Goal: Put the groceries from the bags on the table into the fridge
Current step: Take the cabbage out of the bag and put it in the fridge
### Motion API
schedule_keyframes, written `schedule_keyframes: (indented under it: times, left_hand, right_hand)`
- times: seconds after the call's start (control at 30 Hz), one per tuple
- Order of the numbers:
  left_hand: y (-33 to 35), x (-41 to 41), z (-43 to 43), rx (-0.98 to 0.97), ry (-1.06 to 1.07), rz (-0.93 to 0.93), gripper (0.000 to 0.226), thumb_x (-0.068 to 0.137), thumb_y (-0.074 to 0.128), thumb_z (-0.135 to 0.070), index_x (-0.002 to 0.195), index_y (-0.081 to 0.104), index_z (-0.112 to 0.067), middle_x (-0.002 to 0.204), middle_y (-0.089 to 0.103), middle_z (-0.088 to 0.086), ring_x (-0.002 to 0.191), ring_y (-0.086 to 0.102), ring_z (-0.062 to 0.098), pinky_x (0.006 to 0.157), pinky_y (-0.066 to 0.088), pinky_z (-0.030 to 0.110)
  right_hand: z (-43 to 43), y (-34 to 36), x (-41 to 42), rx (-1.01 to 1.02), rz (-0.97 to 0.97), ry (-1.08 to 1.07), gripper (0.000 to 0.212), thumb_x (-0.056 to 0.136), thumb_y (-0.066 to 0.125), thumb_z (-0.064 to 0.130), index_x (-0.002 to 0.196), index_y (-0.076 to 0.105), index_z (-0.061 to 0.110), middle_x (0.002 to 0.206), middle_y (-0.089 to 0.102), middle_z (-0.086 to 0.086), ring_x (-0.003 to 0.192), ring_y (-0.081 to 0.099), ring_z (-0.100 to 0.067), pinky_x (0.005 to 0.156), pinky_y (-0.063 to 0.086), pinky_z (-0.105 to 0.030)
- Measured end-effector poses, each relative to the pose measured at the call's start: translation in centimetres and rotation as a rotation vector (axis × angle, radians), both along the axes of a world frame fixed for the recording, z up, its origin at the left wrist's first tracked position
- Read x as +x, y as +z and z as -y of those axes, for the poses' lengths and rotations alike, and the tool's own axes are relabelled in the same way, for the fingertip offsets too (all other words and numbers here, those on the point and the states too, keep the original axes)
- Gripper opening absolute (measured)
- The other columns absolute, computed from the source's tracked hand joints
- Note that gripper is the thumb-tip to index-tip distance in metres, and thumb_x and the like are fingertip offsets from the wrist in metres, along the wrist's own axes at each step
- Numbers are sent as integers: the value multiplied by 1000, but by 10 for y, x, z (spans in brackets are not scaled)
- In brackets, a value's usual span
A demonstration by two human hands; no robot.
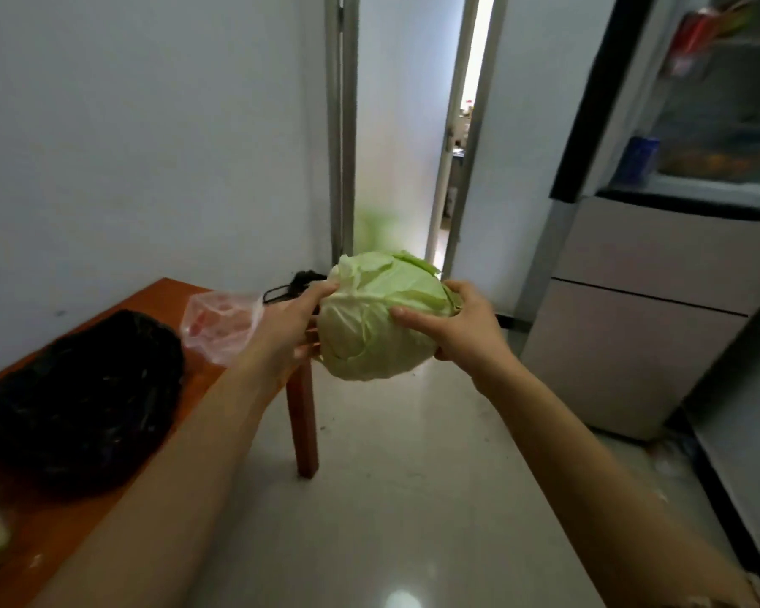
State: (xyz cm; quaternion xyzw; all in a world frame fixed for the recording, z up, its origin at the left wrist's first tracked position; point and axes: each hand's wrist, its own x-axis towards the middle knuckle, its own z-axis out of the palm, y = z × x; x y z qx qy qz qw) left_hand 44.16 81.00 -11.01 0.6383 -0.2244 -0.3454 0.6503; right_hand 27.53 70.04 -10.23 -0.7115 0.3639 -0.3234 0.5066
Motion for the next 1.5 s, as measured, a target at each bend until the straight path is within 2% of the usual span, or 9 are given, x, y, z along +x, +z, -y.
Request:
schedule_keyframes:
  times: [0.13,0.3,0.43,0.6,0.77,0.97,1.17,1.3,1.5]
  left_hand:
    - [4,-32,107,-5,-159,31,44,79,67,-50,104,69,-14,87,72,3,78,68,17,63,53,29]
    - [12,-80,249,-50,-347,54,34,81,67,-41,101,68,-13,95,72,8,85,68,20,66,52,29]
    - [27,-115,369,-89,-505,69,67,57,80,-50,114,68,-17,107,71,7,97,68,24,82,55,36]
    - [60,-170,498,-157,-643,90,61,62,76,-40,120,65,-22,108,70,0,99,67,19,70,53,24]
    - [80,-227,615,-237,-727,102,49,69,77,-26,116,65,-24,104,72,-2,83,72,11,56,53,17]
    - [94,-299,758,-324,-730,171,41,70,81,-25,107,66,-34,106,72,-6,93,70,15,80,58,36]
    - [119,-367,894,-404,-668,135,57,70,81,-25,123,62,-29,108,72,-7,95,70,13,80,57,32]
    - [136,-386,965,-436,-624,122,49,71,80,-22,117,65,-30,105,73,-7,96,69,14,77,55,30]
    - [154,-394,1076,-486,-591,122,41,72,77,-20,111,68,-31,103,73,-5,93,70,18,72,57,35]
  right_hand:
    - [79,5,-52,-1,39,-137,82,58,87,46,126,49,22,114,60,3,101,61,-18,85,57,-42]
    - [194,16,-111,-32,92,-275,73,61,89,35,121,51,19,106,62,6,90,62,-8,63,49,-24]
    - [298,38,-160,-42,83,-279,70,64,88,24,122,48,26,107,61,10,92,61,-7,60,50,-15]
    - [412,69,-214,-98,103,-353,65,65,87,16,116,51,31,103,62,13,90,62,-5,56,49,-13]
    - [521,89,-270,-158,92,-419,55,64,88,18,97,50,41,99,65,12,87,64,-8,57,52,-22]
    - [656,105,-345,-209,118,-429,65,63,88,18,119,56,29,107,67,6,94,65,-11,56,51,-17]
    - [801,138,-405,-281,138,-421,73,59,90,16,122,55,26,109,65,8,100,65,-15,76,60,-40]
    - [874,152,-417,-318,170,-443,80,58,91,17,124,48,28,110,59,10,102,62,-13,82,57,-33]
    - [991,160,-416,-343,217,-537,88,53,93,28,124,41,27,118,57,3,105,60,-19,86,56,-42]
